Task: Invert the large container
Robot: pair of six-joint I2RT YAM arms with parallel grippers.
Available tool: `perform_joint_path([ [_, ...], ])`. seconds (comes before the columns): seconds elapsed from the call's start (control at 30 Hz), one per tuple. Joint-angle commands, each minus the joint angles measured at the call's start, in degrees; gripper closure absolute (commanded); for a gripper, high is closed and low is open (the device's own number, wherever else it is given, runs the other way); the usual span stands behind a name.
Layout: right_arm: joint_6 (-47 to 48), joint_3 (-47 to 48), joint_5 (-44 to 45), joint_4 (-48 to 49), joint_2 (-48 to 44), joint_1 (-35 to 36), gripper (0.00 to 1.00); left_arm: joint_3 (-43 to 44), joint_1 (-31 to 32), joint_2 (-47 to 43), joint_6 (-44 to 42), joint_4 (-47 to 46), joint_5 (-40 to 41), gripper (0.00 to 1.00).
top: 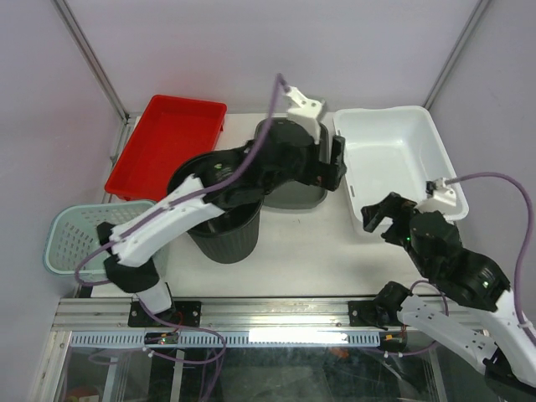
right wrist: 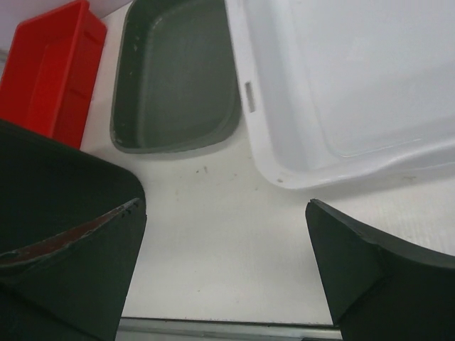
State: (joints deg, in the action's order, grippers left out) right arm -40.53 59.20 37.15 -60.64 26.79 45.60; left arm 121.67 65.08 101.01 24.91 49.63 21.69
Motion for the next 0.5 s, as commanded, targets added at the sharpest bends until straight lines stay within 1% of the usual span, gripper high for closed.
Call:
perform_joint_path([
  [0.0, 2.92, -4.06, -12.97, 15.27, 5.62, -0.02, 0.01, -2.67, -0.78, -11.59, 1.16, -2.58, 2.71, 0.01],
  [0.03, 3.09, -5.37, -17.85, 18.49, 7.72, -0.02, 0.01, -3.67, -0.76, -13.87, 1.19, -3.24, 2.8, 0.01],
  [0.13, 2.17, -8.31, -24.05, 27.44, 14.93, 0.07, 0.01, -4.78, -0.74, -16.96, 1.24, -3.62, 3.51, 0.01],
  [0.23, 0.69, -10.3, -27.14, 35.77, 21.58, 0.1, 0.01, -5.29, -0.74, -17.91, 1.74, -3.62, 3.11, 0.01],
  [0.37, -2.3, -11.43, -31.16, 45.5, 30.47, 0.18, 0.01, -4.05, -0.74, -17.09, 1.99, -3.68, 1.51, 0.01],
  [0.47, -4.69, -10.91, -32.3, 52.6, 37.53, 2.51, 0.01, -2.38, -0.75, -15.78, 1.78, -3.74, 0.8, 0.01],
])
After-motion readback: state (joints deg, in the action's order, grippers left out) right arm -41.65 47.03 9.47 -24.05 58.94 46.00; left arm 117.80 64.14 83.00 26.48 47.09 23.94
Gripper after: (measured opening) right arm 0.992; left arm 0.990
